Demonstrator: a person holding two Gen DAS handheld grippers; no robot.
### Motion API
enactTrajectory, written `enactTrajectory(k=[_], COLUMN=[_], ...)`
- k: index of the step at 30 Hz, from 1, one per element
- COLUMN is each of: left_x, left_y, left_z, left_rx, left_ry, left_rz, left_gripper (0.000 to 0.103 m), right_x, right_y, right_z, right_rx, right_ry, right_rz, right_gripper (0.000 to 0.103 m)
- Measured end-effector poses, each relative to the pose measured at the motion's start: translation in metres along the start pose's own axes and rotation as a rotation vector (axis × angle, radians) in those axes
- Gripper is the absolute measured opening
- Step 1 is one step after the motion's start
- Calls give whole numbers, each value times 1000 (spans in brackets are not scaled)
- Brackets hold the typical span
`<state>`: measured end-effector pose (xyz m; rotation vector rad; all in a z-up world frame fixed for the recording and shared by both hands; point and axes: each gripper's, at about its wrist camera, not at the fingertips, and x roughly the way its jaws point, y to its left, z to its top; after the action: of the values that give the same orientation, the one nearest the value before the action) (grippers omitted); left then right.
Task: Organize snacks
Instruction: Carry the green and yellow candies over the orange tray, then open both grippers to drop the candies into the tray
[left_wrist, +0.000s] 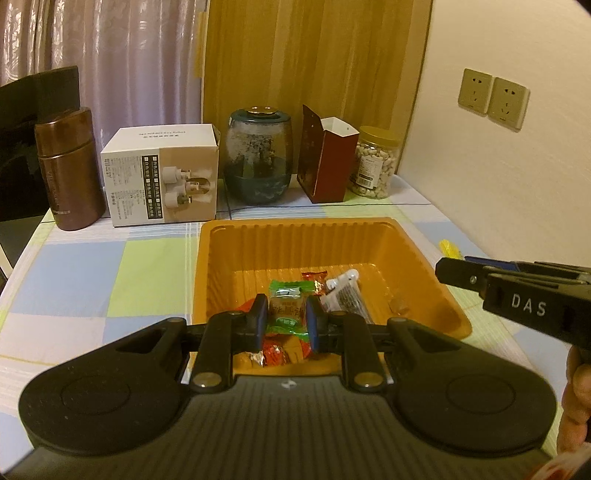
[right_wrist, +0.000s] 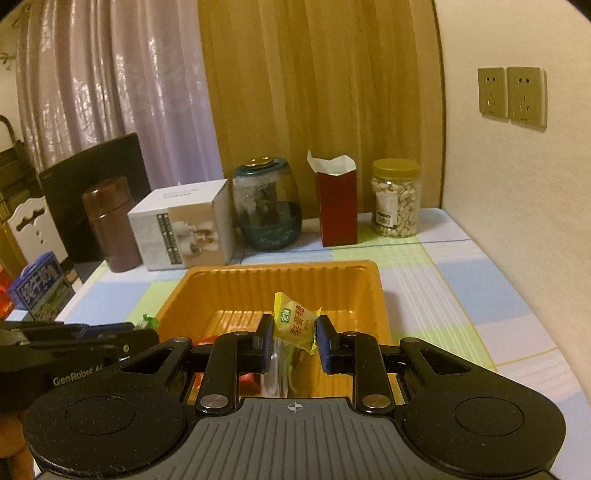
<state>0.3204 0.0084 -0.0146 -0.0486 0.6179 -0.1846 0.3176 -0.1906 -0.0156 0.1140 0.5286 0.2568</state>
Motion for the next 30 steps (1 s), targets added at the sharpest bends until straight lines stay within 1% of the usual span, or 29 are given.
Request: enactTrajectory(k=[3, 11, 19, 30], left_x=[11, 36, 61, 82], left_y=[2, 13, 14, 13], left_z=[3, 12, 16, 16], left_rx=[3, -32, -29, -25], left_ry=[8, 15, 44, 74], left_rz=[10, 11, 13, 14], left_gripper=[19, 19, 19, 19], right_x=[12, 35, 59, 74], right_y=[-6, -19, -25, -26], right_z=[4, 10, 9, 5], right_rx=[15, 66, 70, 58], right_ry=[7, 27, 62, 111], right_rz=[-9, -14, -21, -15], right_gripper=[25, 25, 25, 25])
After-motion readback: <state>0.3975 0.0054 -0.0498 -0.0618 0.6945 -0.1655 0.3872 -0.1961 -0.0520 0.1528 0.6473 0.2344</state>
